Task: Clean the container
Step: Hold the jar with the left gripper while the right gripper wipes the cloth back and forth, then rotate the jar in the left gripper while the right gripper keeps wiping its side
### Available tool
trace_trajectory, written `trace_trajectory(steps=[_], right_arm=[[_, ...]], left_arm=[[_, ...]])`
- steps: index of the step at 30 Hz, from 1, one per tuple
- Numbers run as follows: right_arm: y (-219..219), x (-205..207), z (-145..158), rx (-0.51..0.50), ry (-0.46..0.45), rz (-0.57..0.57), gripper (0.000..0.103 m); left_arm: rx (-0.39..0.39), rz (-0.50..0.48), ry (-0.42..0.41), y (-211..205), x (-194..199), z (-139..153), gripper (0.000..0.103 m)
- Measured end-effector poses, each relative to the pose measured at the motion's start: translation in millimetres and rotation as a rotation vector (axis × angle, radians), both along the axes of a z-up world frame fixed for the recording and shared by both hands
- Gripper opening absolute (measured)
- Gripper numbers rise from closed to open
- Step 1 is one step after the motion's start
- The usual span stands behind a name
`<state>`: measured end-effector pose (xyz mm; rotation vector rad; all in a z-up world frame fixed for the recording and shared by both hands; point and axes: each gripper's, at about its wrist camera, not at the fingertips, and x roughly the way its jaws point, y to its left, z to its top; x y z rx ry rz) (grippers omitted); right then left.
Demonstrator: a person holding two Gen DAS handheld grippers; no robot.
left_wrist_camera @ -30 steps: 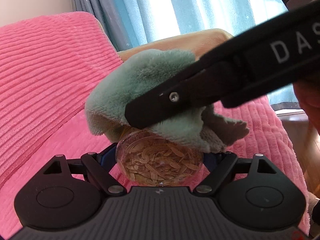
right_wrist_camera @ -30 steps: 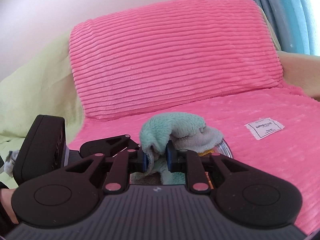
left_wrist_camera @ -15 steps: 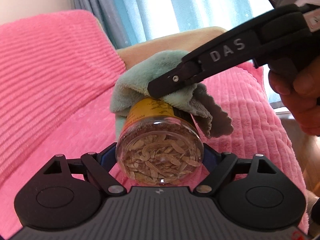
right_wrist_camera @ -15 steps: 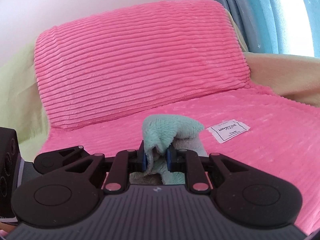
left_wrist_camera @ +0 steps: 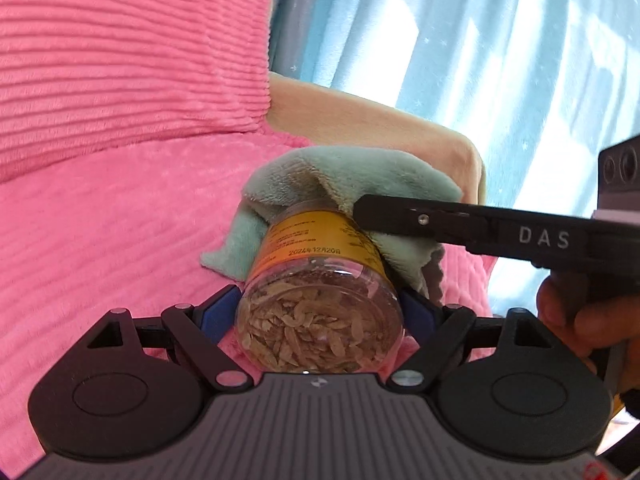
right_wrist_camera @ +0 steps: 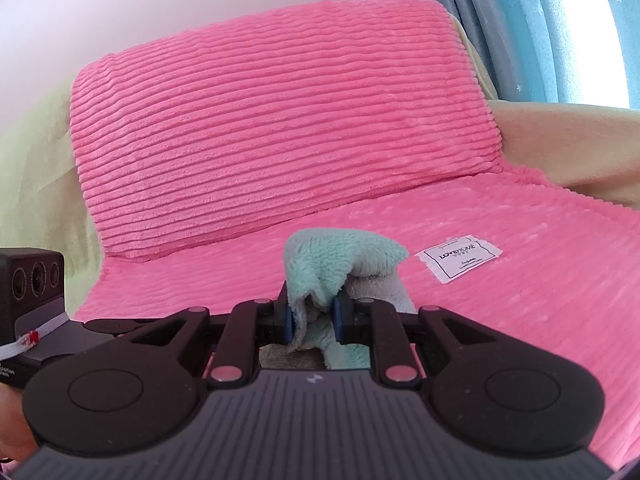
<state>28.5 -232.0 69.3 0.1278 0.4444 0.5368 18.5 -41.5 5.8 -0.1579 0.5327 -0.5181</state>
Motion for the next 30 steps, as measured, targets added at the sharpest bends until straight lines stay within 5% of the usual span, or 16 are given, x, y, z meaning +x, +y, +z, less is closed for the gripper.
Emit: trace_trajectory(steps=[5, 13, 17, 24, 30], right_arm=[[-1.2, 0.1, 0.4, -0.002, 0.001, -0.009, 0.015], [-8.0, 2.3, 1.2, 0.001, 0.008, -0.038, 0.015], [-7.9, 0.8, 2.4, 0.002, 0.008, -0.022, 0.016], [15.0, -19.7, 8.0, 0.001, -0.010, 0.183, 0.016], [11.7, -13.5, 6.9, -0.003, -0.013, 0.151, 0.015]], left_arm=[[0.052, -0.011, -0.032, -5.1, -3.6, 0.5, 0.085], [0.454, -0.093, -0.271, -47.5, -28.2, -1.8, 0.085], [0.440, -0.094, -0.266, -44.3, -28.6, -2.1, 0.085], [0.427, -0.090, -0.258, -44.2, -31.0, -3.8, 0.085], [0.441, -0.083, -0.263, -53.0, -33.9, -3.8, 0.085]])
